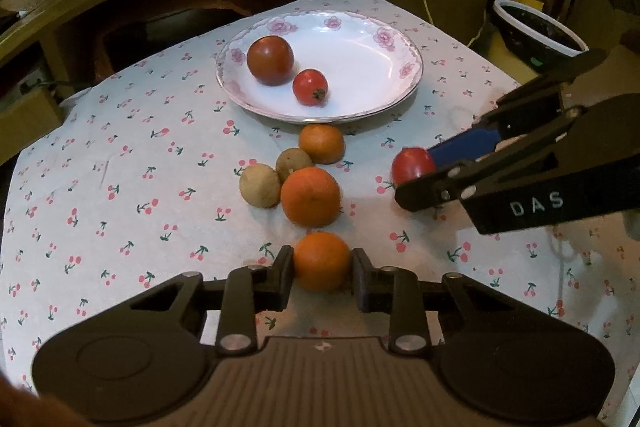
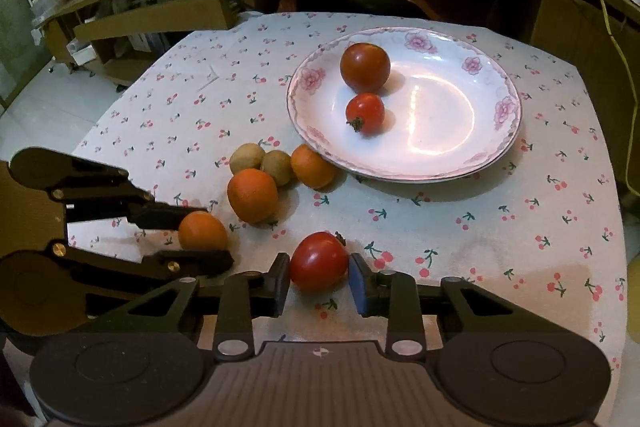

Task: Organize fruits

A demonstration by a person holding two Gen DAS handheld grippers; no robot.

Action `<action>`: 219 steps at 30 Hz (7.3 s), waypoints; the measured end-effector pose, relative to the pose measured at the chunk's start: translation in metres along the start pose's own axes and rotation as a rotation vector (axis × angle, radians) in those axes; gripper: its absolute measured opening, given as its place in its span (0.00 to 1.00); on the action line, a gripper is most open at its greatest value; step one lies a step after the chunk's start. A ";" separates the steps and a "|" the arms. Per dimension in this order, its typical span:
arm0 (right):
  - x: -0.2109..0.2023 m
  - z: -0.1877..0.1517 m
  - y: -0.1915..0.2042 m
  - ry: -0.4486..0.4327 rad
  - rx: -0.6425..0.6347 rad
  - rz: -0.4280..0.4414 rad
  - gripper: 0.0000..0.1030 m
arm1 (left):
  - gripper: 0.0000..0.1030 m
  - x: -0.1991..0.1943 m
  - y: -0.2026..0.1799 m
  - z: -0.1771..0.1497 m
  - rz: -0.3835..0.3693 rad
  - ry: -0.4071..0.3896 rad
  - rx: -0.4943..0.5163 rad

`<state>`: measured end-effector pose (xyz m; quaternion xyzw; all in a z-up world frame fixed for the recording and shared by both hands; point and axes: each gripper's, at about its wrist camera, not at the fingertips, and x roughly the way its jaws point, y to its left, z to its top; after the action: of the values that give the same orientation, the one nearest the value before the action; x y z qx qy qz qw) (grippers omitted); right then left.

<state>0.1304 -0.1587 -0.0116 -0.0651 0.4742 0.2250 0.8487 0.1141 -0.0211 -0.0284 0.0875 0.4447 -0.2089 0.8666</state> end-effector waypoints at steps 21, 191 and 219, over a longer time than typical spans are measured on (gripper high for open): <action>-0.016 0.033 -0.024 -0.136 0.030 -0.103 0.31 | 0.34 -0.003 -0.007 0.074 0.073 -0.132 0.022; 0.015 0.014 -0.003 0.044 -0.011 0.034 0.31 | 0.32 0.022 0.006 0.030 0.029 0.039 0.133; -0.012 0.037 -0.023 -0.106 0.006 -0.081 0.31 | 0.27 0.022 -0.006 0.081 0.072 -0.056 0.126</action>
<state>0.1639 -0.1711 0.0163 -0.0699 0.4263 0.1922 0.8811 0.1826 -0.0602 0.0018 0.1521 0.4029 -0.2075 0.8784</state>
